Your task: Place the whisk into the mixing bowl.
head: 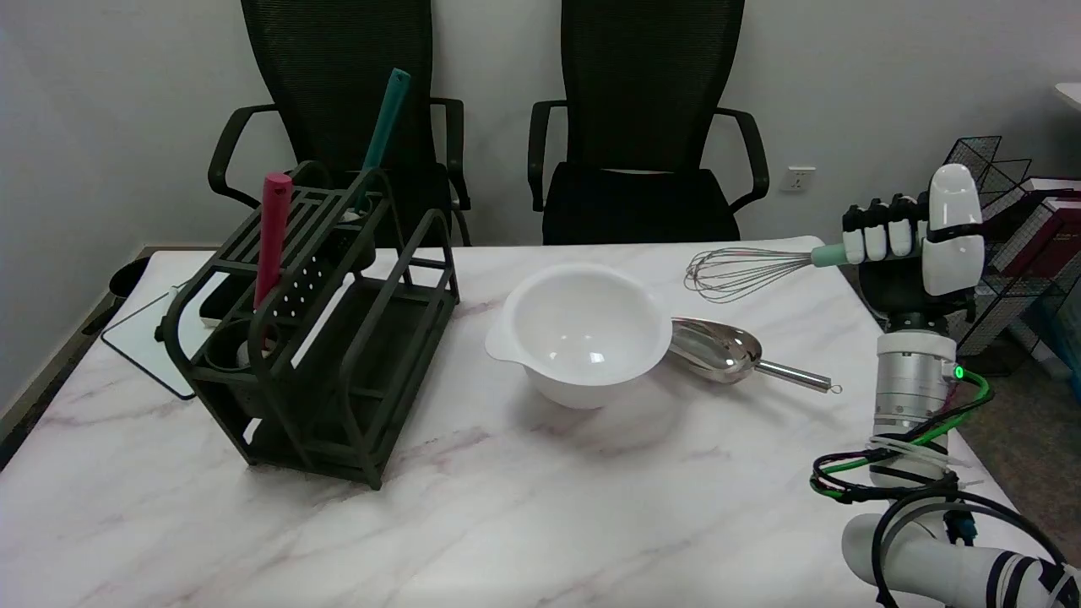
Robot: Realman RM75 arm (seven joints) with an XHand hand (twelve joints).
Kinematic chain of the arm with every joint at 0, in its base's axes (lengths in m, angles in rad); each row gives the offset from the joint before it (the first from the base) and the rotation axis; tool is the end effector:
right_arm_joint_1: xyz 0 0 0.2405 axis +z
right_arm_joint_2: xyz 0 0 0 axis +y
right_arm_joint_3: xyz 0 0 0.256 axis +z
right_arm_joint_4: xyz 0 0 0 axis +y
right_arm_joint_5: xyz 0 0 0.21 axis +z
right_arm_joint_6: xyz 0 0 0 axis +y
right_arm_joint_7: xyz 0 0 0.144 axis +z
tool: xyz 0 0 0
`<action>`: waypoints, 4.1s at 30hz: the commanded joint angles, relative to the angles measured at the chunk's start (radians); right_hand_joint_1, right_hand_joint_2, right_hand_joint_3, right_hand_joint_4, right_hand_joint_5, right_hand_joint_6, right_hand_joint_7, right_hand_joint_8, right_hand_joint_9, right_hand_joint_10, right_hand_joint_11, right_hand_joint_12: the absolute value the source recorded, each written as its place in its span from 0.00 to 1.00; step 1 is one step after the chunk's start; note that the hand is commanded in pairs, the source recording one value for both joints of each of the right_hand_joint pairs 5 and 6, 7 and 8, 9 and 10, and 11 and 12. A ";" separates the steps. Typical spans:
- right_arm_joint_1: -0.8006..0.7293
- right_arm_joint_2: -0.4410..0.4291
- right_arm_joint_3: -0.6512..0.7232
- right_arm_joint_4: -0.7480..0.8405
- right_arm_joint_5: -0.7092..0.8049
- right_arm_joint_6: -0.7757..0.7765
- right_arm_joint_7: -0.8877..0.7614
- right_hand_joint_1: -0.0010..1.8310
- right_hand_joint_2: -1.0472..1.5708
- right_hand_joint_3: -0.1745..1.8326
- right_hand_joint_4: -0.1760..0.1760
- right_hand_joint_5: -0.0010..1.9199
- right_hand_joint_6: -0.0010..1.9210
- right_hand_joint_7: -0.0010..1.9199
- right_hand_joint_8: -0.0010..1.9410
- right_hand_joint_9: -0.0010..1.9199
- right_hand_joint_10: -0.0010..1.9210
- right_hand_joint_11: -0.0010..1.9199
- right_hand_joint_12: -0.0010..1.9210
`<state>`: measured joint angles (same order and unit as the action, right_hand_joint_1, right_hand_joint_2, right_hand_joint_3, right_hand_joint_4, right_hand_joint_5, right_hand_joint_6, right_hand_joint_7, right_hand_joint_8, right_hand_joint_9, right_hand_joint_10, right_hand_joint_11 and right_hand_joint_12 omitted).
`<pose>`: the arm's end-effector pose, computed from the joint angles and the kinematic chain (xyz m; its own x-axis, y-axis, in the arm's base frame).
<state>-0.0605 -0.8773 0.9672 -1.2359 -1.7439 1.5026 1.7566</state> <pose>-0.2534 -0.2431 0.4308 -0.6132 0.0674 0.7870 -0.5764 -0.7195 -0.3875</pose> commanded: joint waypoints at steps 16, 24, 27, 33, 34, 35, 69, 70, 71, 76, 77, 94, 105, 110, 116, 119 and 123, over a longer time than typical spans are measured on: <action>0.037 -0.019 -0.057 -0.296 -0.223 -0.304 0.021 0.59 1.00 0.23 0.50 1.00 1.00 1.00 0.99 1.00 1.00 1.00 1.00; 0.046 -0.059 -0.088 -0.297 -0.294 -0.478 0.021 0.58 1.00 0.22 0.50 1.00 1.00 1.00 0.99 1.00 1.00 1.00 1.00; 0.071 -0.091 -0.087 -0.246 -0.295 -0.530 0.021 0.59 1.00 0.23 0.50 1.00 1.00 1.00 0.99 1.00 1.00 1.00 1.00; 0.169 -0.102 -0.106 -0.083 -0.322 -0.512 0.021 0.59 1.00 0.24 0.50 1.00 1.00 1.00 0.99 1.00 1.00 1.00 1.00; 0.188 -0.100 -0.114 -0.070 -0.322 -0.512 0.022 0.59 1.00 0.24 0.50 1.00 1.00 1.00 0.99 1.00 1.00 1.00 1.00; 0.198 -0.098 -0.118 -0.065 -0.321 -0.512 0.024 0.59 1.00 0.24 0.50 1.00 1.00 1.00 0.99 1.00 1.00 1.00 1.00; 0.239 -0.099 -0.087 0.074 -0.283 -0.464 0.021 0.59 1.00 0.25 0.50 1.00 1.00 1.00 0.99 1.00 1.00 1.00 1.00; 0.241 -0.099 -0.087 0.079 -0.283 -0.465 0.021 0.59 1.00 0.25 0.50 1.00 1.00 1.00 0.99 1.00 1.00 1.00 1.00; 0.247 -0.099 -0.087 0.087 -0.283 -0.467 0.021 0.59 1.00 0.25 0.50 1.00 1.00 1.00 0.99 1.00 1.00 1.00 1.00; 0.258 -0.102 -0.096 0.132 -0.272 -0.468 0.031 0.59 1.00 0.25 0.50 1.00 1.00 1.00 0.99 1.00 1.00 1.00 1.00; 0.258 -0.103 -0.097 0.144 -0.264 -0.468 0.031 0.59 1.00 0.24 0.50 1.00 1.00 1.00 0.99 1.00 1.00 1.00 1.00; 0.228 -0.114 -0.117 0.247 -0.224 -0.463 0.035 0.59 1.00 0.23 0.50 1.00 1.00 1.00 0.99 1.00 1.00 1.00 1.00; 0.230 -0.124 -0.125 0.247 -0.224 -0.461 0.035 0.58 1.00 0.24 0.50 1.00 1.00 1.00 0.99 1.00 1.00 1.00 1.00; 0.227 -0.125 -0.125 0.257 -0.224 -0.460 0.035 0.58 1.00 0.24 0.50 1.00 1.00 1.00 0.99 1.00 1.00 0.97 0.96; 0.225 -0.134 -0.125 0.269 -0.224 -0.460 0.035 0.57 1.00 0.25 0.50 1.00 1.00 1.00 0.99 1.00 1.00 0.89 0.89; 0.223 -0.138 -0.125 0.271 -0.224 -0.460 0.035 0.56 1.00 0.26 0.50 1.00 1.00 1.00 0.99 0.97 0.97 0.85 0.85; 0.223 -0.142 -0.125 0.271 -0.224 -0.457 0.035 0.56 0.79 0.48 0.50 0.85 0.85 0.85 0.84 0.84 0.84 0.69 0.69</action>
<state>0.1671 -1.0040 0.8457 -0.9845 -1.9705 1.0409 1.7904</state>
